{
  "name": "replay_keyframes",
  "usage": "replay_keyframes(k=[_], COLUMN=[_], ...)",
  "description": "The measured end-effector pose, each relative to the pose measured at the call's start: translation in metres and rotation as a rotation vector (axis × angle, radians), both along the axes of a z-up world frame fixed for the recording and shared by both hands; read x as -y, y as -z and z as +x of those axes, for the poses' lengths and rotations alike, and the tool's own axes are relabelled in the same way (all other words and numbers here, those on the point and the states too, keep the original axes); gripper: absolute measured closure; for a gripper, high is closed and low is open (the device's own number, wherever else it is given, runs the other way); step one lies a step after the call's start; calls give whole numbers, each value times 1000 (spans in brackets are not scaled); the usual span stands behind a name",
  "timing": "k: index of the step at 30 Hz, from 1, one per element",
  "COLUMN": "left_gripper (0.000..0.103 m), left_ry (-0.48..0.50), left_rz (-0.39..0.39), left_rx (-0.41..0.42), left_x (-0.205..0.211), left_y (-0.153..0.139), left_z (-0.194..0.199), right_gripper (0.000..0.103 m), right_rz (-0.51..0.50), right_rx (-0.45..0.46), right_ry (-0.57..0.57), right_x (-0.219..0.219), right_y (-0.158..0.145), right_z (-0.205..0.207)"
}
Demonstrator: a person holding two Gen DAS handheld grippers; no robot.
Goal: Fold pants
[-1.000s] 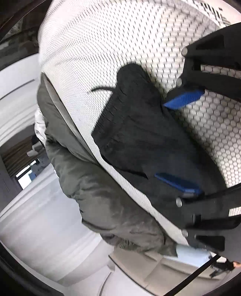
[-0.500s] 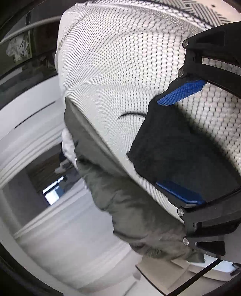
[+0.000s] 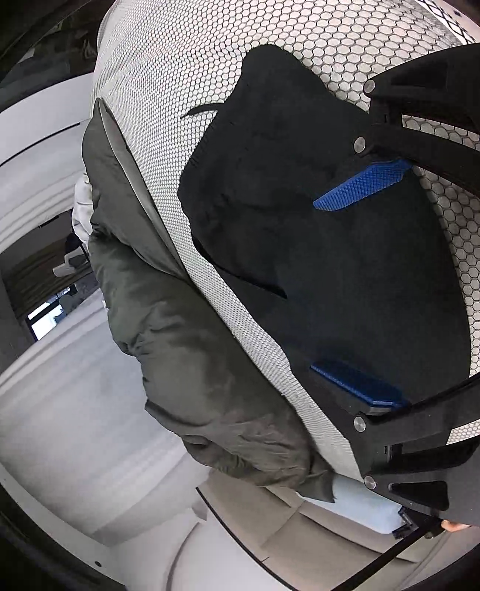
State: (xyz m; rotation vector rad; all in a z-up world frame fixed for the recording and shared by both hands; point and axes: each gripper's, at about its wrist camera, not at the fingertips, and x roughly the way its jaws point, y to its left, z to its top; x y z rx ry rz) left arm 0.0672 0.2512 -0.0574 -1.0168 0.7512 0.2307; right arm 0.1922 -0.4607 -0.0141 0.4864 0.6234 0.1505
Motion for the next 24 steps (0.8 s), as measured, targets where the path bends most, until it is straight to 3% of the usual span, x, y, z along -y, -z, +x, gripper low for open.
replay_keyframes(k=[5,8,10,11,12,14,19,22,24], left_gripper=[45,50,77,97,103,103,103,103,103], left_ry=[-42,-61,-88,-102,-120,-162,-159,-163,-161], left_rz=[-47,-28,0,12,29,50,152,153,158], left_rx=[-2,-9,-24,-30,-30,12,99,26,-64], left_x=[-7,-12,-15,-16,-17,-16,-7,-13,-18], left_y=[-3,-3,-2,-2,-3,-11,-38,-28,-14], left_z=[6,15,20,21,18,5,-25,-22,-14], right_gripper=[18,18,18,18,18,18,18,18,18], right_rz=[4,17,3,-2,-6,-16,-22,-25,-21], right_rx=[-17,-14,-14,-15,-16,-20,-10,-7,-11], right_ry=[32,36,27,25,21,21,18,18,21], right_x=[7,6,2,0,-2,-4,-3,-1,1], right_y=[1,2,2,2,2,3,1,1,2], right_z=[8,7,8,9,10,11,10,9,10])
